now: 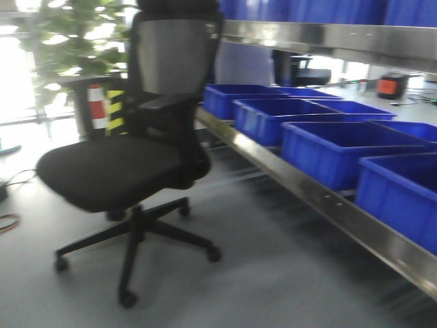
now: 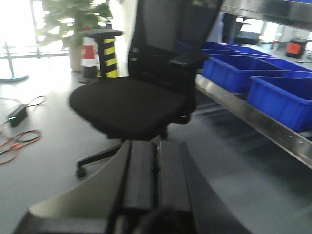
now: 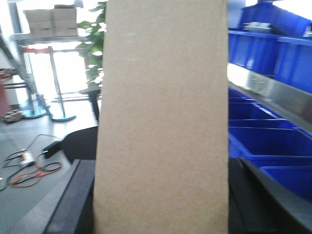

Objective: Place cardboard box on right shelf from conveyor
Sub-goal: 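Drive toward the steel shelf rack carrying the box in the right gripper, then approach the shelf and raise the held box above the roller track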

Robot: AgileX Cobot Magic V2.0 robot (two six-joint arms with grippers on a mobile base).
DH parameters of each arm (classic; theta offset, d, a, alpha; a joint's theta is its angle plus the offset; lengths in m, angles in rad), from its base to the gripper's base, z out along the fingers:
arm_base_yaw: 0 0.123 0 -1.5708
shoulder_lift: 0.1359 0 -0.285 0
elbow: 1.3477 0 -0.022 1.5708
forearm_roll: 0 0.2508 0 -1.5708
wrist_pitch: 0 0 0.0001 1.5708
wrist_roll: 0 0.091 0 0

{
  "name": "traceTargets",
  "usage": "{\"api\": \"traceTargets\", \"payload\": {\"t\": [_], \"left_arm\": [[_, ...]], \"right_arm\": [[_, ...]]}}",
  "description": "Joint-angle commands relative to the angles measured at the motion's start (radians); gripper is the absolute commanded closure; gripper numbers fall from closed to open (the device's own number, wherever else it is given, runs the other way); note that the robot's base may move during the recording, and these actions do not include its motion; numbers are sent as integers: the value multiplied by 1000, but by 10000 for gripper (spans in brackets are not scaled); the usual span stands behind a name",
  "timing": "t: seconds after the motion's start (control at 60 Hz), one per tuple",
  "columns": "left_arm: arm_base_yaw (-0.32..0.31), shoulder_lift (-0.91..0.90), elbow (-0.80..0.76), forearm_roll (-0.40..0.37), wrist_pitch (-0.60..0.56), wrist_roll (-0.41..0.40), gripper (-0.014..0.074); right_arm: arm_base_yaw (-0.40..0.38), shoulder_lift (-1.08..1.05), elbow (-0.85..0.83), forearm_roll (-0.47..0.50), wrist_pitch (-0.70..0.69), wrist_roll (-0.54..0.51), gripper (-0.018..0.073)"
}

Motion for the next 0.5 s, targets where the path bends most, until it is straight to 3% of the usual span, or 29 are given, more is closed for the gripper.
{"api": "traceTargets", "payload": {"t": [0.0, 0.484], "left_arm": [[1, -17, 8, -6, -86, 0, 713], [-2, -17, 8, -6, -86, 0, 713]], "right_arm": [[-5, 18, -24, -24, -105, -12, 409], [-5, 18, -24, -24, -105, -12, 409]]}}
